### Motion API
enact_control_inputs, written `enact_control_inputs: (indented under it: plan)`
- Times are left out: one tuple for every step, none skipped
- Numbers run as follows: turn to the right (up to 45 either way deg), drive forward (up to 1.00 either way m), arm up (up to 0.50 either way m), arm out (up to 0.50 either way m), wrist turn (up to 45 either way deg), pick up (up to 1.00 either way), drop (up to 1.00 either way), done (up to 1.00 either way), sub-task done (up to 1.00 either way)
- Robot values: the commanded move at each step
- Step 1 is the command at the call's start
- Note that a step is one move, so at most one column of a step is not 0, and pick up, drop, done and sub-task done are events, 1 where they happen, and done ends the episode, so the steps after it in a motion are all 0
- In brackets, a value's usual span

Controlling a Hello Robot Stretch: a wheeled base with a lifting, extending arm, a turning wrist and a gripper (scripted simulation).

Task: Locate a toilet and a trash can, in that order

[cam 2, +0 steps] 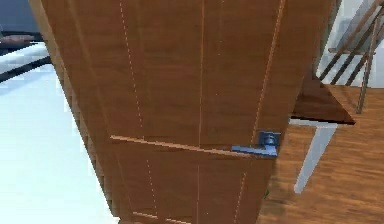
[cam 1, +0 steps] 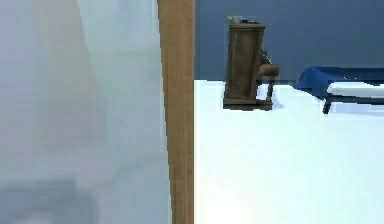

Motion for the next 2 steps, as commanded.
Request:
enact_control_inputs:
  plan:
    - [45.0, 0.00, 0.00, 0.00, 0.0, 0.00, 0.00, 0.00, 0.00]
    - [45.0, 0.00, 0.00, 0.00, 0.0, 0.00, 0.00, 0.00, 0.00]
